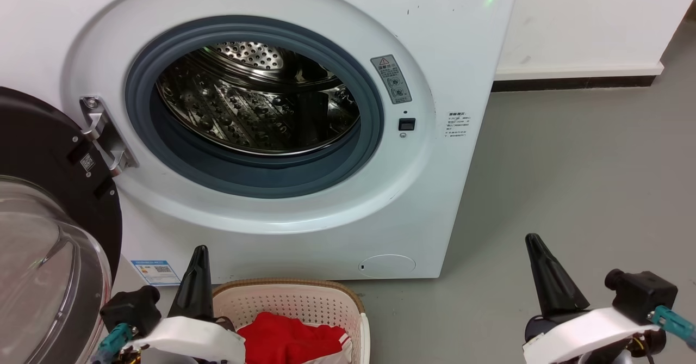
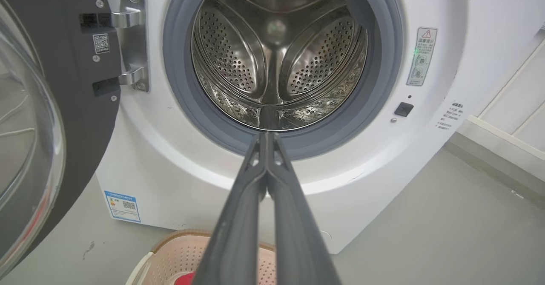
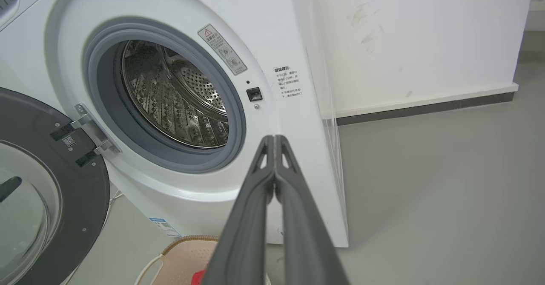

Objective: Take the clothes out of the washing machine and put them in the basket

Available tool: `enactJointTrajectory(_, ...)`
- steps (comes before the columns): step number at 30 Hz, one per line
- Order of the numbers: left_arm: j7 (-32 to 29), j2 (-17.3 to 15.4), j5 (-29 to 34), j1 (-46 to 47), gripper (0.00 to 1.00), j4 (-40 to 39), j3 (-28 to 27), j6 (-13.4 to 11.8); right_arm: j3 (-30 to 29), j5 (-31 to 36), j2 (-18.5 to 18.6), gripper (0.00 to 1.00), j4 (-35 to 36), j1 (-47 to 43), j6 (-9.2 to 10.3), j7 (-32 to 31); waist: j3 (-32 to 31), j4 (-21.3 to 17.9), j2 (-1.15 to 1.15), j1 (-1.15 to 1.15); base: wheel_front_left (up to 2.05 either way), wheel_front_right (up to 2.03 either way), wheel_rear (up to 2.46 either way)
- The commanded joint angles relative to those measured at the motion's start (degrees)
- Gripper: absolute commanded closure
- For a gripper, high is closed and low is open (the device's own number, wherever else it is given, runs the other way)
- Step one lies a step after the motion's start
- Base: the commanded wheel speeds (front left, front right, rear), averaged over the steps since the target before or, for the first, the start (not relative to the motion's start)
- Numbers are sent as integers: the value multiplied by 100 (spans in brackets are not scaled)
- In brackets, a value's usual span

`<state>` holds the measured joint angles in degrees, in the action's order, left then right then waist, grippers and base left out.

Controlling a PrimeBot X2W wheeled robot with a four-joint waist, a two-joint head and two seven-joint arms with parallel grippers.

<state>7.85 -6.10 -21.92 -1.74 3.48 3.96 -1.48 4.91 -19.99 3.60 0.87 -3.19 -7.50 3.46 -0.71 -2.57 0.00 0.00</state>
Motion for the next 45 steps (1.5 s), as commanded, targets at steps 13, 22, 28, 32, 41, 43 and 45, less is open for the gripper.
enactJointTrajectory(13,-268,45,-1453,314,100,148,-216,200,-115,-1594,104,100,-241,353,0,-104,11,32,0,0,0,0,0)
enactJointTrajectory(22,-418,74,-2221,388,100,267,-322,299,-187,-2416,131,100,-403,441,0,-172,18,52,0,0,0,0,0)
enactJointTrajectory(28,-512,93,-2692,431,100,342,-388,360,-238,-2917,144,100,-505,489,0,-217,23,66,0,0,0,0,0)
enactJointTrajectory(32,-572,106,-2990,454,100,391,-426,395,-272,-3231,150,100,-567,526,0,-244,26,75,0,0,0,0,0)
enactJointTrajectory(41,-685,132,-3549,515,100,480,-511,465,-342,-3824,158,100,-691,580,0,-308,33,94,0,0,0,0,0)
enactJointTrajectory(43,-717,138,-3685,527,100,501,-531,481,-359,-3963,160,100,-722,594,0,-326,34,98,0,0,0,0,0)
enactJointTrajectory(45,-740,145,-3813,533,100,523,-549,501,-376,-4104,161,100,-750,610,0,-341,36,103,0,0,0,0,0)
